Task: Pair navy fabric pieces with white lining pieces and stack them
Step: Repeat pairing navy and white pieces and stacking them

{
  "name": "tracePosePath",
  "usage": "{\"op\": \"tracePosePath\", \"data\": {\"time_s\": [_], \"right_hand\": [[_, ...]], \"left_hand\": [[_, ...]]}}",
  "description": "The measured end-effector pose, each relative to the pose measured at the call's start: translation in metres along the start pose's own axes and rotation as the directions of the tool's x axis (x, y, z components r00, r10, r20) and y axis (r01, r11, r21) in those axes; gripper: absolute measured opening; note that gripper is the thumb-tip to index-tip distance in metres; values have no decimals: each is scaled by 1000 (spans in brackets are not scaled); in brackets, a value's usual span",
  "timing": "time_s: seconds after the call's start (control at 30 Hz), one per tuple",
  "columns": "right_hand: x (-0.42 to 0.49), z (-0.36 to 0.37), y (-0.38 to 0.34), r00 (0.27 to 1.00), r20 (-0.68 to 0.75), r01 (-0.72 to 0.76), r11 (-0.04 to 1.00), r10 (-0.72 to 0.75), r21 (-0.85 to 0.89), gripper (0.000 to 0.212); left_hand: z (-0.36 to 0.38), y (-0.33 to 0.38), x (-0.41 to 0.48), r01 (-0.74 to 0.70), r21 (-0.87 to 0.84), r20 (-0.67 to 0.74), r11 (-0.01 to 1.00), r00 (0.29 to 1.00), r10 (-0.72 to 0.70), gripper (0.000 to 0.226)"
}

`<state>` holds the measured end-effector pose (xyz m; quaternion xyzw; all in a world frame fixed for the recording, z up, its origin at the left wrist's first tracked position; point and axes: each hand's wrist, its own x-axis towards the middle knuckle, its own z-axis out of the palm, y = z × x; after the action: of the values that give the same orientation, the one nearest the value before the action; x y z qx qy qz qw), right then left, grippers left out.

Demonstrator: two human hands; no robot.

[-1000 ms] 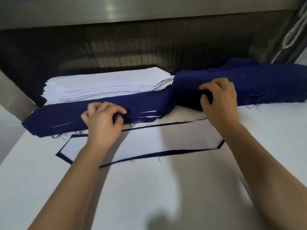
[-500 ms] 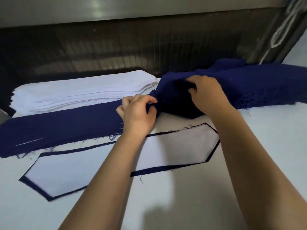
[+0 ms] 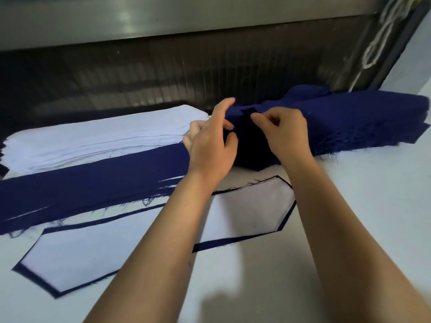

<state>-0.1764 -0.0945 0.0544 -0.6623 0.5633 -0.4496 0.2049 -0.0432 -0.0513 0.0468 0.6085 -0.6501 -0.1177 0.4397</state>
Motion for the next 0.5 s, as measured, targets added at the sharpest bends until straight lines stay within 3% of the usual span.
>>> {"op": "tracePosePath", "data": {"time_s": [0.13,0.23,0.5], "right_hand": [[-2,-1,5,999,-6,-34,999,34,-8,20],[-8,3,8,998,4,-60,998,60,-6,15],[-18,13,6,989,-145,-22,998,30,60,6]], "left_hand": [[2,16,5,-81,-179,142,980,984,108,49],[7,21,8,-66,-145,169,987,981,90,44],[18,23,8,-11,-52,251,999,968,24,42]]}}
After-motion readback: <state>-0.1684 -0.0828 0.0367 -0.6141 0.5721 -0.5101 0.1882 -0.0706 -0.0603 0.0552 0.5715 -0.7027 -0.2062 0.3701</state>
